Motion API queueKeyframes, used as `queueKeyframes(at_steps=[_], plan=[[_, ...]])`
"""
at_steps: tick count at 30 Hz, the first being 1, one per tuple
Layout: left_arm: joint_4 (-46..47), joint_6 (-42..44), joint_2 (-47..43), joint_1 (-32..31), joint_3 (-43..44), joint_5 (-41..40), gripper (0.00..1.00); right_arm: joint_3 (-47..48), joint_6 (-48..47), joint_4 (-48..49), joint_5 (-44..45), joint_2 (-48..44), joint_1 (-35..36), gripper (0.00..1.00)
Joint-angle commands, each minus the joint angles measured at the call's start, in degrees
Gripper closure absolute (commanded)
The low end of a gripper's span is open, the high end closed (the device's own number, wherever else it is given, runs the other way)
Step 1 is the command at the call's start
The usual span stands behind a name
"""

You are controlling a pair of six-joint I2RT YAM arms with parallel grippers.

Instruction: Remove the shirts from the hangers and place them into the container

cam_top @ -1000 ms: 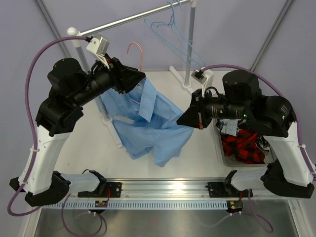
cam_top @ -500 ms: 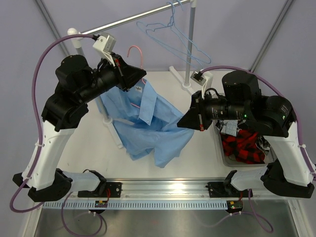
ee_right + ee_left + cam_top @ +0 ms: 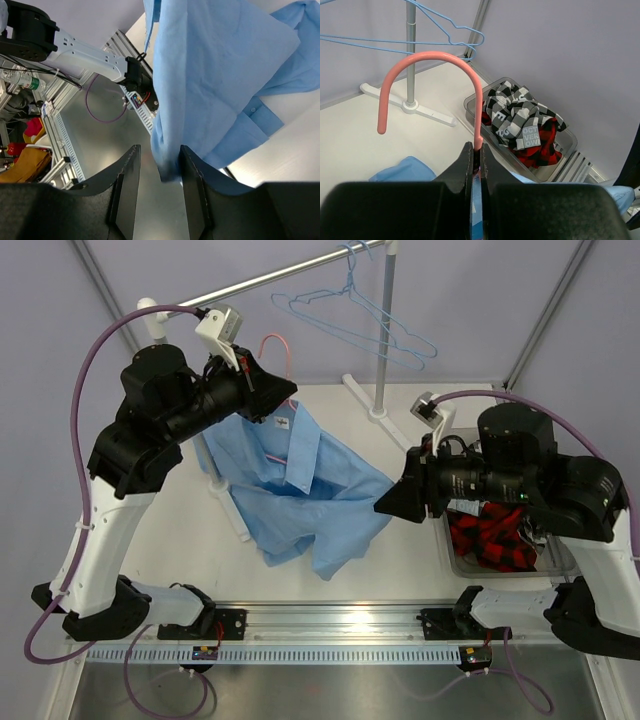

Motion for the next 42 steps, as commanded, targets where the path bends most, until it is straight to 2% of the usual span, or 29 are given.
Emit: queueKeyframes(at_steps=[1, 4, 6, 8, 9, 10, 17, 22, 24, 27, 33, 36, 39, 42], plan=[[4.07, -0.95, -0.32, 0.27, 3.01, -0.71, 1.00, -3.22, 1.58, -0.32, 1.71, -3.86, 0.76, 0.55], [4.24, -0.94, -0.23, 0.18, 3.10, -0.62, 1.00, -4.37, 2.37, -0.67, 2.07, -5.01, 0.76, 0.59], [4.24, -1.03, -0.32, 0.27, 3.01, -0.45, 1.00, -4.90, 2.64, -0.50, 2.42, -5.79, 0.76, 0.67], [4.42, -1.12, -0.23, 0.18, 3.01, -0.36, 1.00, -5.08, 2.64, -0.32, 2.69, -6.06, 0.76, 0.79], [4.33, -1.12, -0.23, 0.27, 2.92, -0.36, 1.00, -4.99, 2.73, -0.41, 3.04, -5.89, 0.76, 0.98], [4.33, -1.12, -0.23, 0.18, 2.92, -0.36, 1.00, -4.55, 2.82, -0.50, 3.04, -5.71, 0.76, 1.00], [2.66, 0.20, -0.67, 0.18, 2.66, -3.61, 1.00, -1.83, 3.61, -1.55, 9.09, -7.82, 0.76, 1.00], [2.57, 0.55, -1.19, 0.27, 0.64, -5.72, 1.00, 7.02, 3.78, -3.40, 21.39, -8.17, 0.76, 1.00], [2.75, 0.55, -1.20, 0.27, 0.11, -6.68, 1.00, 8.89, 4.48, -3.23, 29.96, -10.53, 0.76, 1.00], [3.45, 0.29, -0.93, 0.27, 0.20, -7.04, 1.00, 6.27, 6.49, -0.07, 40.52, -17.73, 0.68, 1.00], [4.50, -1.20, 0.74, 0.27, 3.09, -6.51, 1.00, -1.11, 15.98, -3.13, 52.68, -31.80, 0.76, 1.00], [5.03, -2.08, 1.70, 0.27, 4.50, -5.37, 1.00, -2.97, 19.76, -8.22, 52.09, -34.45, 0.68, 1.00], [5.39, -2.52, 2.14, 0.27, 5.12, -4.66, 1.00, -5.68, 23.27, -13.76, 46.92, -33.93, 0.76, 1.00], [4.95, -2.09, 2.50, 0.35, 5.82, -4.66, 1.00, -10.67, 23.92, -12.38, 42.97, -36.64, 0.68, 1.00]])
